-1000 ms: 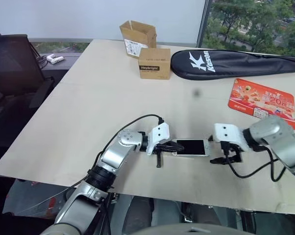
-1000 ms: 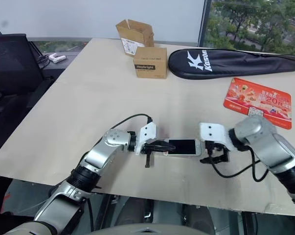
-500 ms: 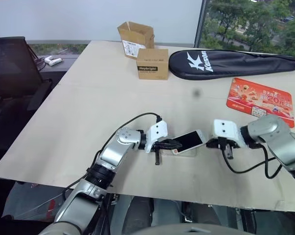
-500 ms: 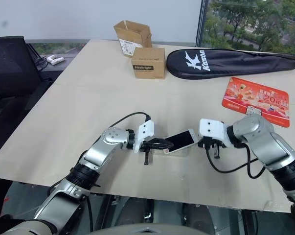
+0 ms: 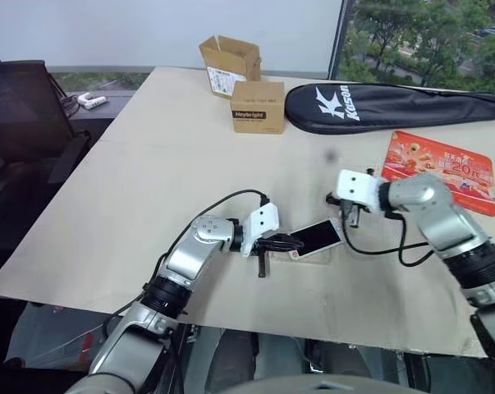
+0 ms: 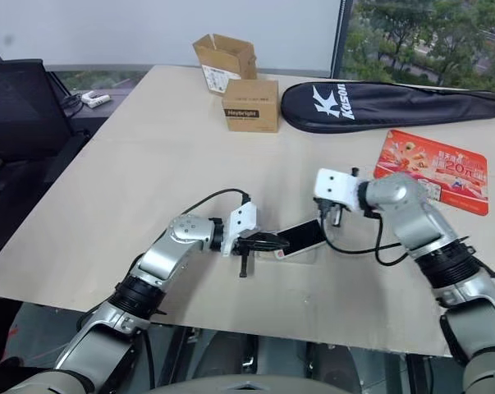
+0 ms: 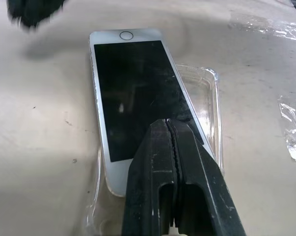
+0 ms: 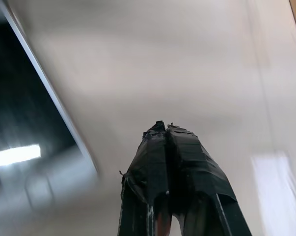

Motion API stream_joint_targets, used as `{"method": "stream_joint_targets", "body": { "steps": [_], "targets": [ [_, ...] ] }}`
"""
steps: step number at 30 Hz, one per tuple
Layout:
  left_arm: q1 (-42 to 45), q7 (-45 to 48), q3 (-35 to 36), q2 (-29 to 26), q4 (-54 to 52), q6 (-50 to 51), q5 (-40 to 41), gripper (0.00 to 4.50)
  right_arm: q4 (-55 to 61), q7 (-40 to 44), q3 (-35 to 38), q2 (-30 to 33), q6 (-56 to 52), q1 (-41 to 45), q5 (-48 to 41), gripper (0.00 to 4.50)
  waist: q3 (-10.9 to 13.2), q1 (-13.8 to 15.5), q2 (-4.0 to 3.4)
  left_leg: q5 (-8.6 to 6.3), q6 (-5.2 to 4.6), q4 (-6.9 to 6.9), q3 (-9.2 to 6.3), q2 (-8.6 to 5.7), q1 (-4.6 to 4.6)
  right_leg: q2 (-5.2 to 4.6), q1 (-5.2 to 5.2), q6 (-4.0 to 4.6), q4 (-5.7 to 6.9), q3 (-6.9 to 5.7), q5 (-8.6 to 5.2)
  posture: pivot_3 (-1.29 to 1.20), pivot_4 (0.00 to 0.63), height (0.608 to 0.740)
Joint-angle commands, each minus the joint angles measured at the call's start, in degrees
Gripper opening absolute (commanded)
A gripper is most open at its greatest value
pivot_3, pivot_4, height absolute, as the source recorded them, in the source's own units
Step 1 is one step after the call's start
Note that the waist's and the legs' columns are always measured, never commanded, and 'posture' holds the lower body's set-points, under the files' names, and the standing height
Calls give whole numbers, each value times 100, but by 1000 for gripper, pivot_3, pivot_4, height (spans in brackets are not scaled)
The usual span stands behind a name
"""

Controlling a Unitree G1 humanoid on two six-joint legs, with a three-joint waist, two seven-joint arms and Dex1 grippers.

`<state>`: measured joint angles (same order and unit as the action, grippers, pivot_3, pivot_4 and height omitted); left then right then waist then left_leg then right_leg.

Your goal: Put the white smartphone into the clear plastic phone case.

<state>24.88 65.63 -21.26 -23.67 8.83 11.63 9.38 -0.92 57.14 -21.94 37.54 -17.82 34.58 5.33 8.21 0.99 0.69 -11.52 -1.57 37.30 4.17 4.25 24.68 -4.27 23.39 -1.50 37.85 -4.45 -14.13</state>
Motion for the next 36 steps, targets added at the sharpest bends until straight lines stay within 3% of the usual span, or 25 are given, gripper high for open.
{"method": "stream_joint_targets", "body": {
  "steps": [1,5,9,20,25,28,33,36],
  "targets": [
    [-305,-40,-376,-175,521,268,-460,0,273,361,-56,242,-2,-176,26,23,0,-3,0,0,0,0,2,-1,0,-2,-1,5,-1,0,3,0,150,732],
    [-302,-27,-372,-193,529,249,-470,0,793,1027,-82,798,-414,-470,-109,23,-4,1,-1,0,0,2,2,-5,-1,-12,-1,-6,-3,1,-3,0,150,732],
    [-297,-12,-365,-200,549,240,-474,0,1187,1144,-50,929,-837,-626,-236,23,-12,-16,0,0,0,1,-7,-4,-6,-17,-2,-6,-4,-3,-3,0,150,732],
    [-240,32,-363,-215,659,180,-494,0,1740,1145,-13,1049,-1517,-858,-251,23,-13,-13,1,-1,1,-6,-12,-3,-5,-18,0,-7,-11,-5,-4,0,150,732],
    [-222,-1,-291,-215,644,117,-448,0,1541,587,273,806,-1451,-797,-169,23,-13,-18,2,-1,1,-9,-12,-3,-4,-18,0,-7,-15,-5,-4,0,150,732],
    [-185,0,-23,-228,327,245,-183,0,1458,382,608,771,-1477,-684,-272,23,-6,-19,-5,-1,1,-8,-12,-3,2,-18,7,-7,-13,-4,-4,0,150,732],
    [-37,296,856,-595,-1286,1657,1255,0,1939,641,1130,1341,-1764,-1036,-646,23,54,-7,4,0,0,-10,-11,-4,31,-18,31,-7,-9,2,-2,0,150,732],
    [45,241,1345,-1111,-1719,2303,1634,0,2221,777,1350,1732,-1953,-1393,-836,23,75,-15,10,-1,1,-13,-12,-4,41,-16,36,-2,-13,-1,4,0,150,732]
  ]
}}
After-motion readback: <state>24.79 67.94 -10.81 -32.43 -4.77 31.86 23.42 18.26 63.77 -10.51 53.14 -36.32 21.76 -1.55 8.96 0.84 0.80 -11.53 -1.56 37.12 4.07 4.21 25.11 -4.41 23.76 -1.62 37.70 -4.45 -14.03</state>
